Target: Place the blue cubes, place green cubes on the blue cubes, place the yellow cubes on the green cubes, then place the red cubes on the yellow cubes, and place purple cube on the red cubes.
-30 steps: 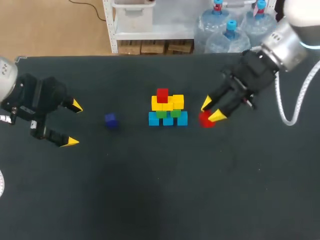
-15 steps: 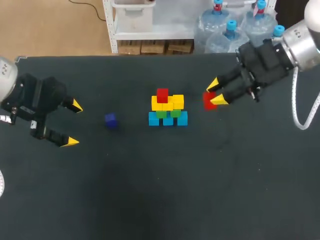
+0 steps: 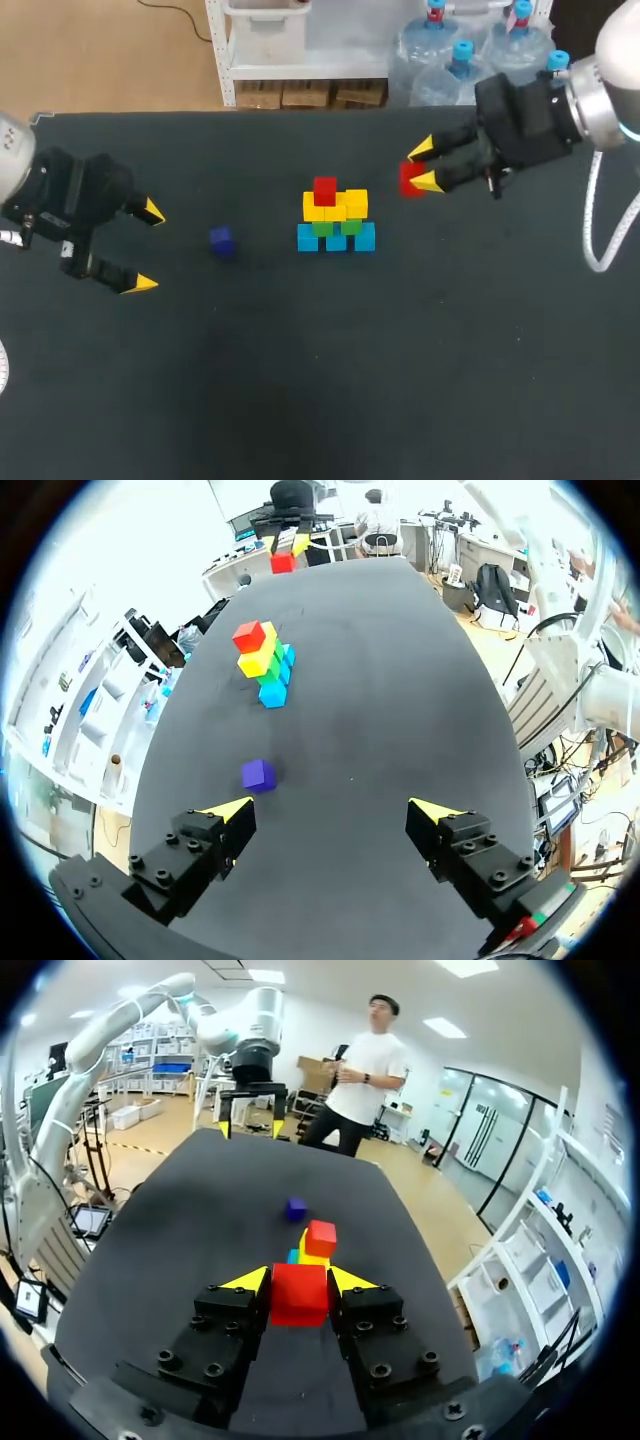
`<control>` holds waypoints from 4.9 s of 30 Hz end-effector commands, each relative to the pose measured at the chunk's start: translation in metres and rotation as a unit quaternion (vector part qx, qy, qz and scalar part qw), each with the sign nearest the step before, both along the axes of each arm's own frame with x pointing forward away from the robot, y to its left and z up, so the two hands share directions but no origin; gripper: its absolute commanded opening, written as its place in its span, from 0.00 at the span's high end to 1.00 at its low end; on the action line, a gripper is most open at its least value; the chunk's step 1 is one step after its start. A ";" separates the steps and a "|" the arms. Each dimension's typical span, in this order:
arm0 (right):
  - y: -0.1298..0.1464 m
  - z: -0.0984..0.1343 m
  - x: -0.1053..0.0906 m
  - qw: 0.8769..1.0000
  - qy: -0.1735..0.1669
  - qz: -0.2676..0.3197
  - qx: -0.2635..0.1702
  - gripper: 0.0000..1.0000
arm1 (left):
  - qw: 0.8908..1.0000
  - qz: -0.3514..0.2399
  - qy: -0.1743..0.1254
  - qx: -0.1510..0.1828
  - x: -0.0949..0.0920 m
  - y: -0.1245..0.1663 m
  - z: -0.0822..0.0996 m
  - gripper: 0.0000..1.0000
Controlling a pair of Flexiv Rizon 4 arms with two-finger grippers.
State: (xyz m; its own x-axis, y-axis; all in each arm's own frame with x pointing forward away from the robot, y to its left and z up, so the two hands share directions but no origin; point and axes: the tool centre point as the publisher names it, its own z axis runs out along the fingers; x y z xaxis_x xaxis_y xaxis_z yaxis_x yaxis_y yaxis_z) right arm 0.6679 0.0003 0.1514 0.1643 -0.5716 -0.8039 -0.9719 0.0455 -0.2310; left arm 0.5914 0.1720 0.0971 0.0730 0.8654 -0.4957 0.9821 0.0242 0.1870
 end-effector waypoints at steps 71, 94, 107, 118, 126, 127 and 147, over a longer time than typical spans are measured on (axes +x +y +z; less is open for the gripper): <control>0.068 -0.048 0.045 0.999 0.011 0.029 0.043 1.00 | 1.000 -0.003 -0.002 -0.004 0.000 0.002 -0.001 0.00; 0.075 -0.051 0.046 0.998 0.015 0.038 0.043 1.00 | 1.000 -0.003 -0.002 -0.004 0.000 0.002 -0.001 0.00; 0.075 -0.053 0.047 0.998 0.017 0.038 0.041 1.00 | 1.000 -0.003 -0.002 -0.004 0.000 0.002 -0.001 0.00; 0.075 -0.055 0.046 0.998 0.020 0.038 0.041 1.00 | 1.000 -0.003 -0.002 -0.004 0.000 0.002 -0.001 0.00; 0.075 -0.055 0.046 0.998 0.021 0.038 0.040 1.00 | 1.000 -0.003 -0.002 -0.004 0.000 0.002 -0.001 0.00; 0.075 -0.055 0.047 0.998 0.022 0.038 0.040 0.95 | 1.000 -0.003 -0.002 -0.004 0.000 0.002 -0.001 0.00; 0.077 -0.056 0.047 0.998 0.024 0.037 0.041 0.63 | 1.000 -0.003 -0.002 -0.004 0.000 0.002 -0.001 0.00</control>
State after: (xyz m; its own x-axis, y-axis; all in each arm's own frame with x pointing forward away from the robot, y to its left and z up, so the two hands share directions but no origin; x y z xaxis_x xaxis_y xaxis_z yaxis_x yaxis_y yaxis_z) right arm 0.7143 0.0767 0.0959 0.1636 -0.4924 -0.8548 -0.9832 -0.0101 -0.1824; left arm 0.5914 0.1720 0.0971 0.0730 0.8654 -0.4958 0.9821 0.0243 0.1870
